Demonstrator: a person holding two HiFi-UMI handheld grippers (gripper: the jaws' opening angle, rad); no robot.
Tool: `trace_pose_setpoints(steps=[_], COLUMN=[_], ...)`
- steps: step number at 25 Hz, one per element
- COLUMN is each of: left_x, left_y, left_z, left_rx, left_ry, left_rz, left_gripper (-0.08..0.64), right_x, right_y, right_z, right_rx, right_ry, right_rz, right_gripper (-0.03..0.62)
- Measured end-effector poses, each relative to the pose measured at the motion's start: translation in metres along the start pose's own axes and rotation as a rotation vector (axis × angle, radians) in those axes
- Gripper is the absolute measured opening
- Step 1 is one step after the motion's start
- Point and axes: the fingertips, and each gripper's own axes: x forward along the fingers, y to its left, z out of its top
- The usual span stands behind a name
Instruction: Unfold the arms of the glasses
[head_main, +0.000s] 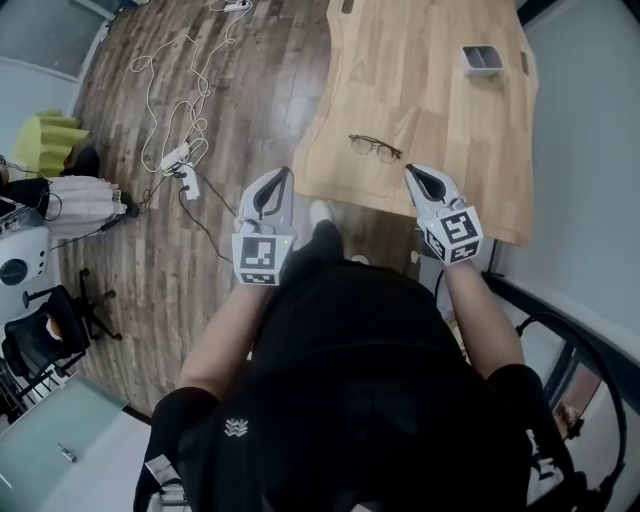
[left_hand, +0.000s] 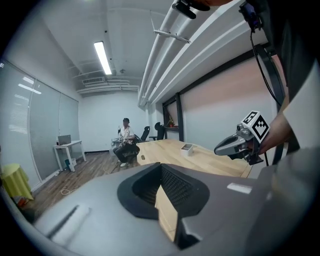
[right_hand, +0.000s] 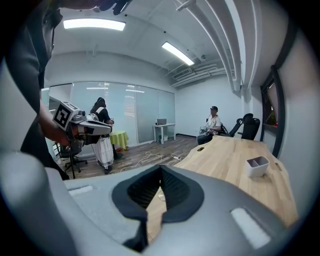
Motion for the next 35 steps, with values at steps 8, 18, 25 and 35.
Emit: trace_pose_setpoints(steps=[8,18,25,35], left_x=[0.084,0.151,0.178,0.181], left_y=[0.036,0.035,0.032,0.014], left_z=[-0.009,-0.022,-0.047,-0.102], left_rx=[-0.017,-0.006,-0.031,-0.077], left_ry=[0.012,0.044,0.074,0.198], left_rz=[-0.145,-0.301,-0.25,-0.182], left_gripper=[0.006,0.006,0.006,0.006], right_x=[0.068,0.12,0.144,0.178], right_y=[-0.022,-0.033,-0.045,-0.032], right_z=[0.005,-0.011,-0.052,-0.102], right_rx=[0.041,0.054,0.093,-0.1], right_ry=[0.099,0.23,0.283,0.417], right_rz=[-0.042,-0.005,0.11,0.36], right_gripper=[0.002,0.002,0.002,0.095])
